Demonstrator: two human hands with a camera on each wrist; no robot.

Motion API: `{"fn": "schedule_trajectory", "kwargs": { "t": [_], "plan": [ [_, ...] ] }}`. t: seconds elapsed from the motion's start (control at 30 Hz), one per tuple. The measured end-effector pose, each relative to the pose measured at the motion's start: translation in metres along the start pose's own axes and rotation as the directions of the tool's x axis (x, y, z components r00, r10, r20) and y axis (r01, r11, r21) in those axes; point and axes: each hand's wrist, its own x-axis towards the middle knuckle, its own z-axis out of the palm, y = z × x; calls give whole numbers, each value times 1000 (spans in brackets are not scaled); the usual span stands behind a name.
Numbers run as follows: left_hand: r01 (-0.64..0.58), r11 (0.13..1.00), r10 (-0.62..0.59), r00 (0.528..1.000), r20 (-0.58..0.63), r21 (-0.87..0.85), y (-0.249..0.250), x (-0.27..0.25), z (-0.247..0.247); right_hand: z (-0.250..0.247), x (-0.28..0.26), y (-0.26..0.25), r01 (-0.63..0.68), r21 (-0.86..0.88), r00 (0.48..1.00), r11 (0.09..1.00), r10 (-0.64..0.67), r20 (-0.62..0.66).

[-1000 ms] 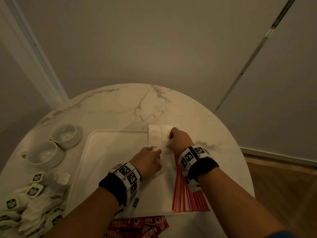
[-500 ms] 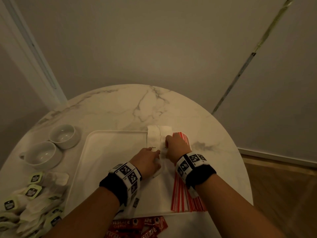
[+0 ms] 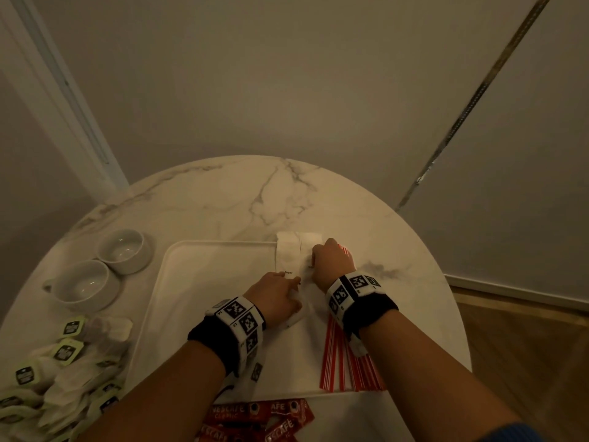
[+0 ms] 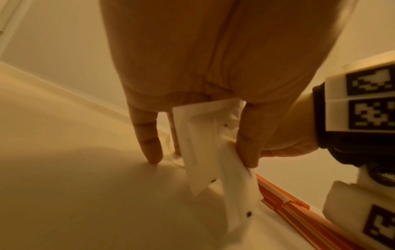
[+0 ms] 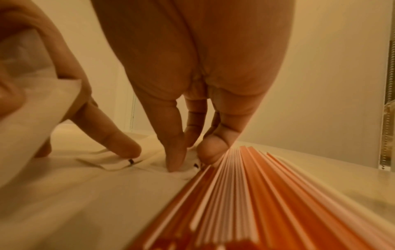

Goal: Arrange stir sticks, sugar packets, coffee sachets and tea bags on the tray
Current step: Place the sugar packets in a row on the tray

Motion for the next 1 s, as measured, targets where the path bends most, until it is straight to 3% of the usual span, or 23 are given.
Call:
{"fn": "schedule_trajectory", "kwargs": {
  "t": [0.13,0.23,0.33,0.4,0.47,0.53,0.63,0.7,0.73,0.87,1.0],
  "plan": [
    [-14,993,8,999,-51,-121,1,-3,-5,-9,-3,4,-23,119,1000,993,20,23],
    [-37,979,5,987,-162,-200,3,-6,-10,-24,-6,13,-62,266,998,962,60,17],
    [-99,956,12,954,-301,-276,6,-10,-19,-42,-17,20,-104,585,994,805,66,86],
    [-153,917,16,937,-349,-368,7,-11,-25,-54,-26,20,-131,692,981,710,-7,193],
    [-157,885,6,945,-328,-438,6,-8,-28,-60,-35,19,-129,690,956,712,-95,276],
    [-100,800,-58,969,-242,-591,8,-7,-26,-60,-40,16,-85,671,951,737,-142,276],
    [-6,602,-124,987,-101,-799,8,-5,-20,-54,-39,18,-58,673,970,737,-117,212],
    [26,536,-172,982,-78,-844,4,-3,-16,-53,-35,24,-73,660,972,748,-95,216],
    [36,531,-202,976,-86,-846,0,0,-14,-52,-33,27,-83,637,971,766,-82,226],
    [52,662,-305,930,-205,-747,-19,10,-3,-42,-24,35,-109,512,973,852,-15,231],
    [60,671,-360,898,-254,-739,-25,17,3,-30,-13,34,-110,393,974,913,21,224]
  ]
}}
